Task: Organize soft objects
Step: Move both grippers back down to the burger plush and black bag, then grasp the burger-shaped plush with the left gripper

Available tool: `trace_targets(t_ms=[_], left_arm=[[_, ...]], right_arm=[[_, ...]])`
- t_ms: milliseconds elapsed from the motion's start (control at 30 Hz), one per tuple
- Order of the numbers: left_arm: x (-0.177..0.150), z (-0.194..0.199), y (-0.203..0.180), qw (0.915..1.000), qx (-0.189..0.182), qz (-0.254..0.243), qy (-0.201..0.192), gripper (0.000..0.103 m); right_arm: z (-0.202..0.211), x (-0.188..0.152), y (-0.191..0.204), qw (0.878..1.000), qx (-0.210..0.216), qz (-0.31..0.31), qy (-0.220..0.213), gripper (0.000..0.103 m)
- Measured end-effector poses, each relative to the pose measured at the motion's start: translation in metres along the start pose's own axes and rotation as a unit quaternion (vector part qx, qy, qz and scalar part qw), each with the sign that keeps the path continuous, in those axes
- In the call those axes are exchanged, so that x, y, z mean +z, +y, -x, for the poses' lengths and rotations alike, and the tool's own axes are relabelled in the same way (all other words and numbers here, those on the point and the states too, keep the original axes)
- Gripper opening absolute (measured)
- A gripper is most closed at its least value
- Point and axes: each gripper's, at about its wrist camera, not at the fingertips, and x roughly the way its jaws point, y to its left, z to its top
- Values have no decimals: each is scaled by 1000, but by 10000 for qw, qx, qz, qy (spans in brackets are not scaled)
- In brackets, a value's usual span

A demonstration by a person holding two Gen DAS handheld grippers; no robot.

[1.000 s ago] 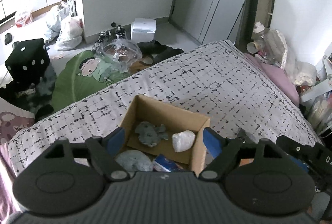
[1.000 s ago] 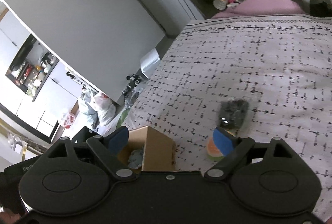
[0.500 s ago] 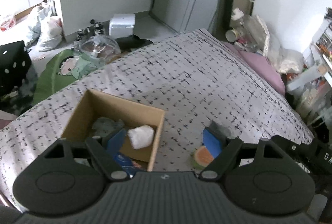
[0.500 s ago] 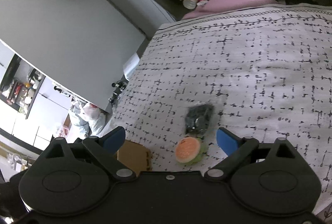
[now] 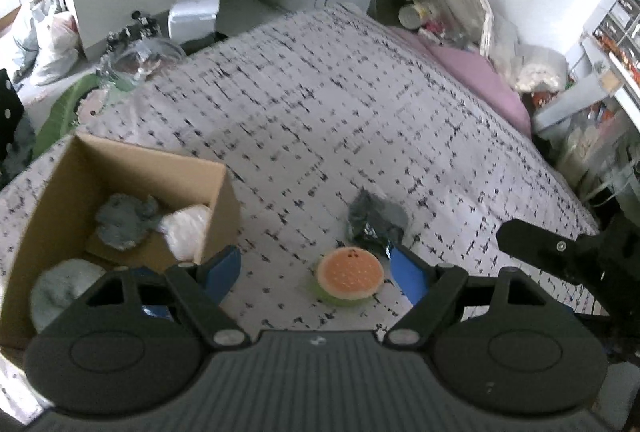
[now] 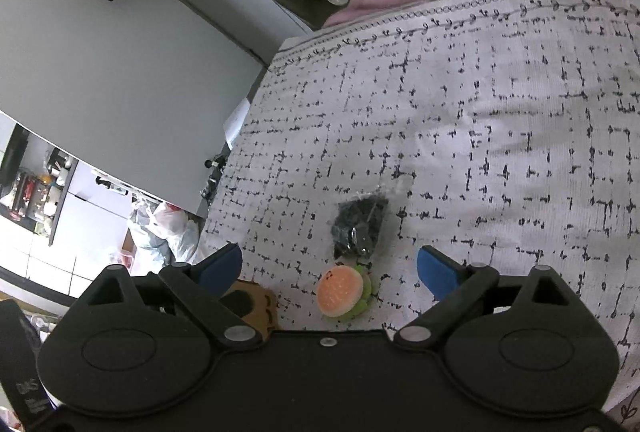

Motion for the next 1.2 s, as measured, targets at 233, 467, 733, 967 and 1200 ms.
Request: trace_targets(t_ms=[233, 467, 733, 967, 1200], left_arm=[[-7, -31, -9, 9996, -21, 36, 294, 81], [-12, -57, -10, 9986, -29, 190, 500, 81], [-13, -87, -19, 9970, -125, 149, 746, 81], [-13, -111, -15, 9935, -294, 184, 1083, 54], [-6, -109, -11, 9939, -234, 199, 1063, 50]], right_arm=[[-12, 2, -6, 9999, 6, -90, 131, 95], [-27, 6, -21, 9977, 164, -572, 330, 91], [-45, 13, -28, 9963, 182, -778, 309, 82], [-68, 15, -31, 9950, 71, -888, 442, 78], [-90, 13, -26, 9943, -53, -901, 565, 75]])
